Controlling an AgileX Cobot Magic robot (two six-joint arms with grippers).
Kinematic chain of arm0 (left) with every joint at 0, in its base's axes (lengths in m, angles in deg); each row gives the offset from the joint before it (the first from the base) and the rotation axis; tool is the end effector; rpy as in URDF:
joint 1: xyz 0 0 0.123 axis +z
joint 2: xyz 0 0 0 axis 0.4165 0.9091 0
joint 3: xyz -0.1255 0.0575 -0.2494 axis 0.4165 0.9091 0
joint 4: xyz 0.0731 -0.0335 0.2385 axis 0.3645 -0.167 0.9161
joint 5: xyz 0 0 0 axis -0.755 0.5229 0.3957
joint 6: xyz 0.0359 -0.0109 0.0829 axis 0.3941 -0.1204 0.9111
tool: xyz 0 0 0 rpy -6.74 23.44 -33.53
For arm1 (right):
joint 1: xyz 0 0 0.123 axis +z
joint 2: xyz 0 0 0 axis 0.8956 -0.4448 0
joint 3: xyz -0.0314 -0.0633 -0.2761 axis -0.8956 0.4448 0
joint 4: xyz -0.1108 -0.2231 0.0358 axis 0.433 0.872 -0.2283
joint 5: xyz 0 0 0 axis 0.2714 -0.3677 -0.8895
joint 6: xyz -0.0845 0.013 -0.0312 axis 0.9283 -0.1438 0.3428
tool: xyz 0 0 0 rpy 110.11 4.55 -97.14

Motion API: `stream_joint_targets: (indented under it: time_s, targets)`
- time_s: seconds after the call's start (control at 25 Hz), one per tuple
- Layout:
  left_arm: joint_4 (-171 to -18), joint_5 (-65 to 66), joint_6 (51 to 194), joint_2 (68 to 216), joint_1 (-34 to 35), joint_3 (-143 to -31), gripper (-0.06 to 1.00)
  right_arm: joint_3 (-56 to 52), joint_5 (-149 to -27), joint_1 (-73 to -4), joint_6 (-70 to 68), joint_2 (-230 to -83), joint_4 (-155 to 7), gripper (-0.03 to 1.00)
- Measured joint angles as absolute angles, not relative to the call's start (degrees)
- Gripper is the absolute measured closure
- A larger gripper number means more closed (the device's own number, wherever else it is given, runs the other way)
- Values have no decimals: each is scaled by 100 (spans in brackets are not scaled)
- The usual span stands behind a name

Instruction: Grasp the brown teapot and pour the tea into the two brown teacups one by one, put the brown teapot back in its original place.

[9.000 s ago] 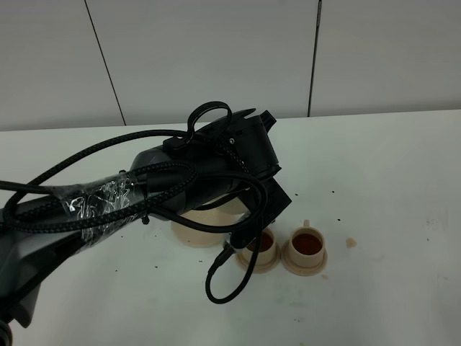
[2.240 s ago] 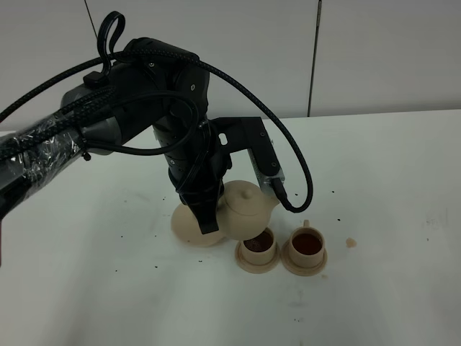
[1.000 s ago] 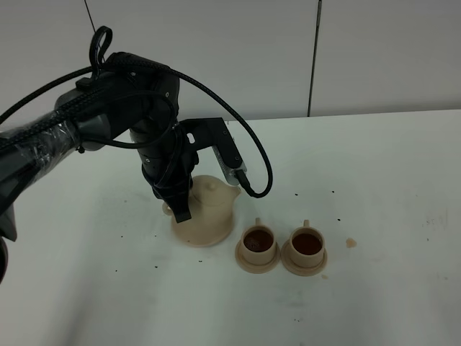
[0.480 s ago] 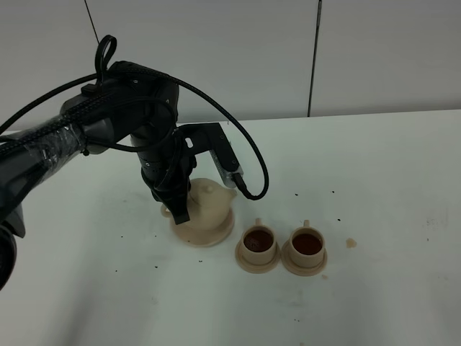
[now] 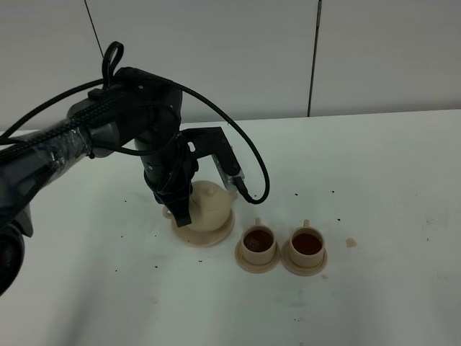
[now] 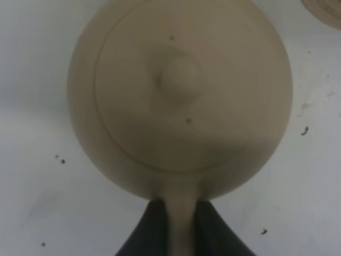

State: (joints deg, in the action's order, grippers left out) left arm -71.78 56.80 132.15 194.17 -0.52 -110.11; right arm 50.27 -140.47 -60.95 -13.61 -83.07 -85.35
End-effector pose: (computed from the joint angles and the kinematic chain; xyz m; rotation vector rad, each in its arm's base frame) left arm 0.4217 -0.1843 0.1877 1.7291 2.3789 0.2592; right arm -0.0093 0.0261 0.2768 -0.2430 2.0213 0.3246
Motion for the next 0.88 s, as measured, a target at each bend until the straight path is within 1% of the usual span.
stream_joint_targets:
  time_s: [0.88]
  targets:
    - [-7216,5846,13215,19448,-52,-11011,77,5027,-14047,-6095,-1361,-8307,-8535,62]
